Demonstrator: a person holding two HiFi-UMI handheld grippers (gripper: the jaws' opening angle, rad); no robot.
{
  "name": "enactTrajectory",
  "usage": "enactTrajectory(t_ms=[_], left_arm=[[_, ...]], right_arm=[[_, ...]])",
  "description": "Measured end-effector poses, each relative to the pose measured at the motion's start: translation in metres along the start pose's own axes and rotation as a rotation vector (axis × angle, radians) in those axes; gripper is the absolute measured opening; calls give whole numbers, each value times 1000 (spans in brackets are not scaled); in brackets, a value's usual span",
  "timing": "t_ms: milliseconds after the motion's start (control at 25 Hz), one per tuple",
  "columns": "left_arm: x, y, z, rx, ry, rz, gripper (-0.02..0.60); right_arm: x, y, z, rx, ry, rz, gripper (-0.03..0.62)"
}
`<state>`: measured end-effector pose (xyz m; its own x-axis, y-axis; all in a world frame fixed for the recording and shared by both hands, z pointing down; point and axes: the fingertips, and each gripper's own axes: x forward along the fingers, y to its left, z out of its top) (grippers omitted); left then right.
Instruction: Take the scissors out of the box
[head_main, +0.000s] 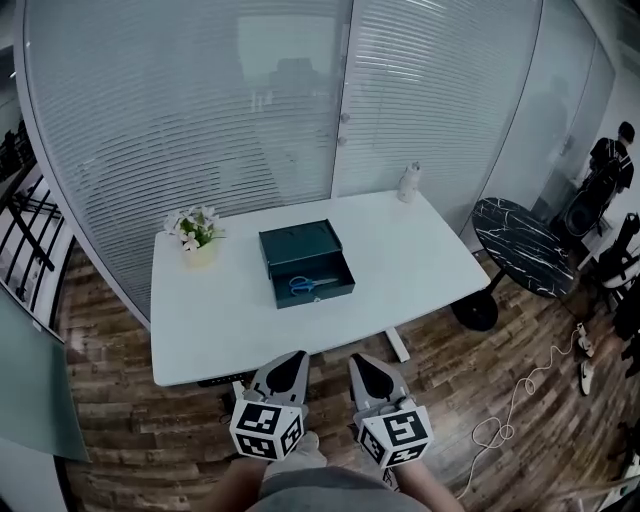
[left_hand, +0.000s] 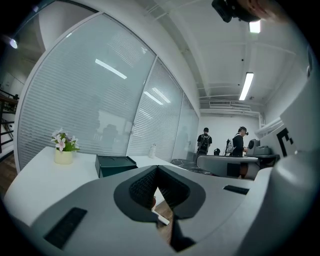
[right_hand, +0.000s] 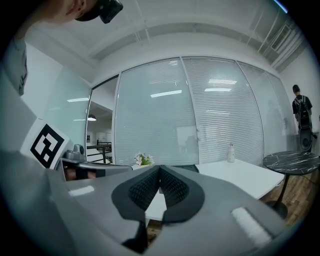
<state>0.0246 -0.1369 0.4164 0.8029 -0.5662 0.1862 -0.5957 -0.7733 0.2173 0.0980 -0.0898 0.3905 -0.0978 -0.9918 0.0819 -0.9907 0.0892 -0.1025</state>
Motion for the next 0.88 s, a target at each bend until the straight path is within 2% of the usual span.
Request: enactTrajectory(t_ms=[600, 880], left_arm=[[102, 73, 25, -14, 10, -12, 6], [123, 104, 35, -40, 1, 28, 6]], right_arm=[[118, -49, 7, -17, 17, 3, 9], [163, -62, 7, -36, 47, 36, 9]])
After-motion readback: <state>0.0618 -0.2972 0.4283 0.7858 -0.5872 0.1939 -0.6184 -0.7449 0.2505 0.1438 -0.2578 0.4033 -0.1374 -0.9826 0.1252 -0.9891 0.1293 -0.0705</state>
